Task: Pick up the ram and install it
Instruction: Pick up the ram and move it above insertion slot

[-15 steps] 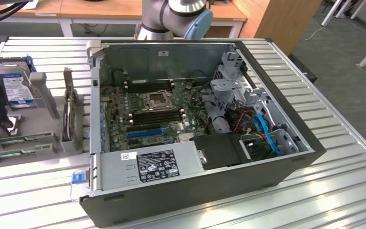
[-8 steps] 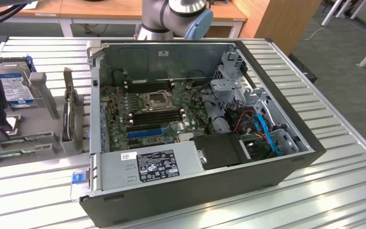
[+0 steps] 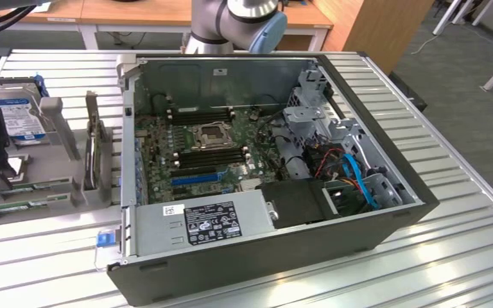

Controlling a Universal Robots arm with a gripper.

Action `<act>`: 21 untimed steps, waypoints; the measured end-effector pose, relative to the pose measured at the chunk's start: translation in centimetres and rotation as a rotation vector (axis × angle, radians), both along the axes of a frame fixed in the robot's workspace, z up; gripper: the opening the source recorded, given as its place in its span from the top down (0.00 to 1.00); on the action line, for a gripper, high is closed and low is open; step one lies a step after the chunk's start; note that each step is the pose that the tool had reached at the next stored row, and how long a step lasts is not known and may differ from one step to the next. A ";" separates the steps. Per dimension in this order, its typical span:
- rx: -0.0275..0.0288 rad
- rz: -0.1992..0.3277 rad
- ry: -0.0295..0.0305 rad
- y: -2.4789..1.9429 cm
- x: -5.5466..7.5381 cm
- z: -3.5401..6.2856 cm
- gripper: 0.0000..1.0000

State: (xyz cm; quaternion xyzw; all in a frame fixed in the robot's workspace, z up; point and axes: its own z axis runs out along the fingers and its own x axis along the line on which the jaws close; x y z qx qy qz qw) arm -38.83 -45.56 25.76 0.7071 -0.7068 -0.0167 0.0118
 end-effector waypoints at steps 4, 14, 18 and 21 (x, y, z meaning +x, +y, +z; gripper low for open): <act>-0.0001 0.000 0.0001 0.00 0.0 -0.22 0.71; 0.0000 0.000 -0.0001 0.00 0.0 -1.29 0.71; 0.0000 0.000 0.0000 0.00 0.0 -1.71 0.71; 0.0000 0.000 -0.0001 0.00 0.0 -2.02 0.71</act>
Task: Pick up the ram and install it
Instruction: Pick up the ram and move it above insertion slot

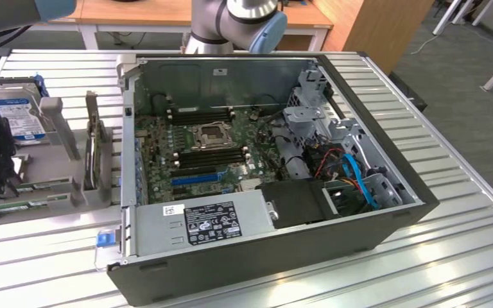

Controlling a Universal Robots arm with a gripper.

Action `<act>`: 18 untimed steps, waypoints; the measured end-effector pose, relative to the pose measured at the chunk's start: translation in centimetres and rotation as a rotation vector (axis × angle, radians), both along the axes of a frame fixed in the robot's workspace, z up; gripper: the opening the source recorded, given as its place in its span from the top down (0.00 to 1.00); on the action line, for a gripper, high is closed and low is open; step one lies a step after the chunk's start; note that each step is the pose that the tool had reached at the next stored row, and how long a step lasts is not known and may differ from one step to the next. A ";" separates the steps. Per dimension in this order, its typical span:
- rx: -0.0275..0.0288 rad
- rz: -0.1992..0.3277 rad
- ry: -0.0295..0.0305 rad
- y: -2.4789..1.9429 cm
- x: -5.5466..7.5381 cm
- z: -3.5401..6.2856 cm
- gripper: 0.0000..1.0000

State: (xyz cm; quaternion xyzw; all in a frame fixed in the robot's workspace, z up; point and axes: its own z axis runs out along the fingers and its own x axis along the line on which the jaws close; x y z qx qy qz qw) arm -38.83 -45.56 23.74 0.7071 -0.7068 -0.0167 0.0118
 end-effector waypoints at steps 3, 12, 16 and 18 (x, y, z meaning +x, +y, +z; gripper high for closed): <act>-0.0001 0.000 0.0001 0.00 0.0 -0.28 0.71; -0.0001 0.000 0.0000 0.00 0.0 -1.10 0.71; -0.0001 0.000 0.0001 0.00 0.0 -1.43 0.71; -0.0001 0.000 0.0001 0.00 0.0 -1.59 0.71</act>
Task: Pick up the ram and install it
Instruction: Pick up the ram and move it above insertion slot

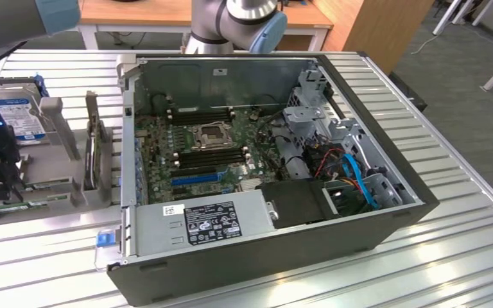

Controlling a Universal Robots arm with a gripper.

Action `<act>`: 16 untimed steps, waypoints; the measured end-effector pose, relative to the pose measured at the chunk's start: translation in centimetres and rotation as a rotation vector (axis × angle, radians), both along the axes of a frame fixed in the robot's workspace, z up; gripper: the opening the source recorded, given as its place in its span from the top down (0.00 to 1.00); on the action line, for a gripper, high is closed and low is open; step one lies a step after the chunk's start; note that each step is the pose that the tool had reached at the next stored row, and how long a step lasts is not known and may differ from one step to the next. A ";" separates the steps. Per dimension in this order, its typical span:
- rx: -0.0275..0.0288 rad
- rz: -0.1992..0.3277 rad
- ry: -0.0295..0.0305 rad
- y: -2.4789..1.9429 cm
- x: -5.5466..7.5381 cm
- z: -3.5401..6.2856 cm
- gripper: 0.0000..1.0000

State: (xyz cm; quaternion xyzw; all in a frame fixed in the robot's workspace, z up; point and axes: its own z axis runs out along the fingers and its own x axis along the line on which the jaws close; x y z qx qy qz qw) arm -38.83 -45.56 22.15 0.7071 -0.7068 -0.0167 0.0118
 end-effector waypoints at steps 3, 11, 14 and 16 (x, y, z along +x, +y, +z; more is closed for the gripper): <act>0.0000 0.000 0.0000 0.00 0.0 -0.25 0.71; 0.0000 0.000 0.0001 0.00 0.0 -0.79 0.71; -0.0001 0.000 0.0001 0.00 0.0 -0.83 0.71; 0.0000 0.000 0.0000 0.00 0.0 -0.84 0.71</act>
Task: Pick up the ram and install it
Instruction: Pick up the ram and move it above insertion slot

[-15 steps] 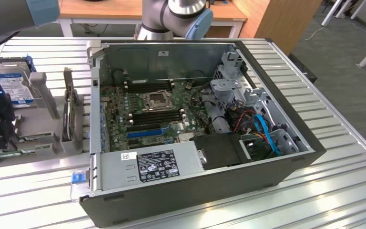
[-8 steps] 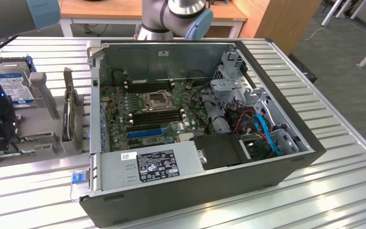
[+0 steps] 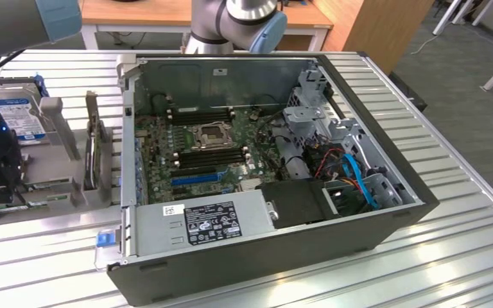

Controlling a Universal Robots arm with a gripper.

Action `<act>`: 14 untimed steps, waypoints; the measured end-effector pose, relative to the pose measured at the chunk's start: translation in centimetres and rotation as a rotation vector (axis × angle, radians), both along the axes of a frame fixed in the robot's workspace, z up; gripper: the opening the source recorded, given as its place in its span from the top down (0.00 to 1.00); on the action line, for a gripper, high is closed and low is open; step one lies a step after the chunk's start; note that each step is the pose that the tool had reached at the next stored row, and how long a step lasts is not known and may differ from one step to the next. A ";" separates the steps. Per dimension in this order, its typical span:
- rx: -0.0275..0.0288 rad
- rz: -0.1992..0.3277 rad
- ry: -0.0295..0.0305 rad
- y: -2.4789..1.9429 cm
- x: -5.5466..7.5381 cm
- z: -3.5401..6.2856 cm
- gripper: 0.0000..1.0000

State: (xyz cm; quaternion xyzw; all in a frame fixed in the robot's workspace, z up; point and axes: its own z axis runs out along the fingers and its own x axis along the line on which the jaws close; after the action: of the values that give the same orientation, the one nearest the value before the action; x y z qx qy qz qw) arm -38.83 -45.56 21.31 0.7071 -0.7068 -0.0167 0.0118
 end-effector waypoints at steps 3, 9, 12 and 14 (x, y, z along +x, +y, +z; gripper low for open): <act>0.0002 0.000 -0.0003 0.01 0.1 -0.02 0.71; 0.0000 0.000 0.0002 0.00 0.8 0.00 0.71; 0.0000 0.000 0.0003 0.00 1.3 -0.01 0.71; 0.0000 0.000 0.0003 0.00 1.5 0.00 0.71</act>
State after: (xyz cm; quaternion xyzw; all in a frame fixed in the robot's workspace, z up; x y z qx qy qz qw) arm -37.32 -45.56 21.31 0.7071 -0.7068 -0.0168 0.0119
